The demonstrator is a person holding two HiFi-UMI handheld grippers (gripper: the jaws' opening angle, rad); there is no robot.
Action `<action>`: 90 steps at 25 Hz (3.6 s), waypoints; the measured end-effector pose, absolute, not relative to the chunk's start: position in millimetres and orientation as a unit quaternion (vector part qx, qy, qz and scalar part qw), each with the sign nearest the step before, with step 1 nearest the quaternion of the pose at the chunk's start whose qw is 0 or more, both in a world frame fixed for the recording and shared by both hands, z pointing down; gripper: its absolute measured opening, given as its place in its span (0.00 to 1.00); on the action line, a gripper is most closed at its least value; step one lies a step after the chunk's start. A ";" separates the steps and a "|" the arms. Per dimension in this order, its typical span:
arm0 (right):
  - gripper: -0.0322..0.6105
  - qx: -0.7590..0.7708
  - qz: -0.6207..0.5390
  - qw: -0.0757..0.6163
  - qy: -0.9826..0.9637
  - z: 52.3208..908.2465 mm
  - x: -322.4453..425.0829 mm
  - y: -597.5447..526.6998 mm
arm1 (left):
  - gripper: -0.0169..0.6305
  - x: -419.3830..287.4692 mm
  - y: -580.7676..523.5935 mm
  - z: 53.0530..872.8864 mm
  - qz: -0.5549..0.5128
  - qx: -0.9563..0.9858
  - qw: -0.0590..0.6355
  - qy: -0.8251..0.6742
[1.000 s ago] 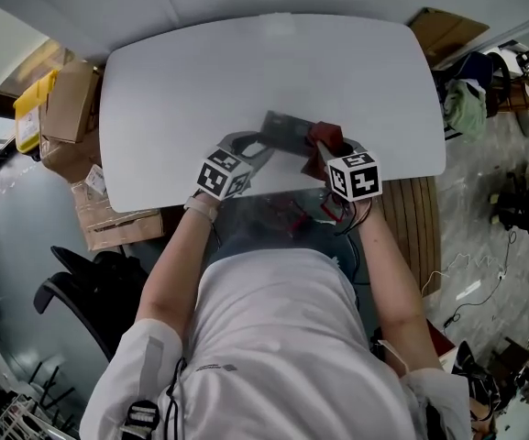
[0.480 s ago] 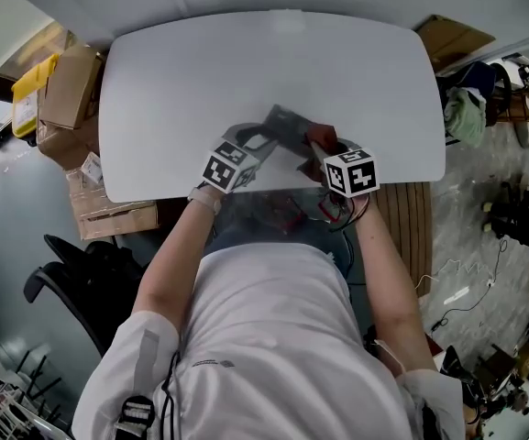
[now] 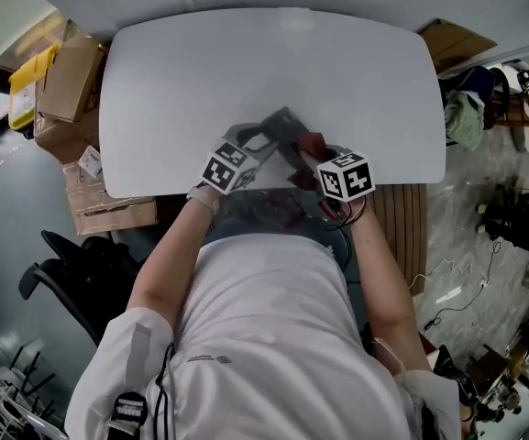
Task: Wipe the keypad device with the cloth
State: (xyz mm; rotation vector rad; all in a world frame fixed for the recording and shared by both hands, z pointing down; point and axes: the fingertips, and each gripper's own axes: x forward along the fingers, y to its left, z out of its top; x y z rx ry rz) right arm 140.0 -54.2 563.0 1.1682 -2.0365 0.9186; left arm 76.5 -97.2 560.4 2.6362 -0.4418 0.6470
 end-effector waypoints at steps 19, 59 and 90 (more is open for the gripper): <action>0.13 0.484 0.332 0.206 -0.783 563.8 101.4 -101.2 | 0.34 73.7 -98.3 560.8 0.167 0.951 0.195 -0.170; 0.13 0.354 0.374 0.215 -0.830 555.7 85.9 -60.0 | 0.32 65.9 -68.2 575.3 0.212 0.962 0.157 -0.074; 0.13 0.428 0.381 0.219 -0.790 555.3 60.6 -171.9 | 0.32 56.8 -81.9 573.5 0.225 0.961 0.153 -0.054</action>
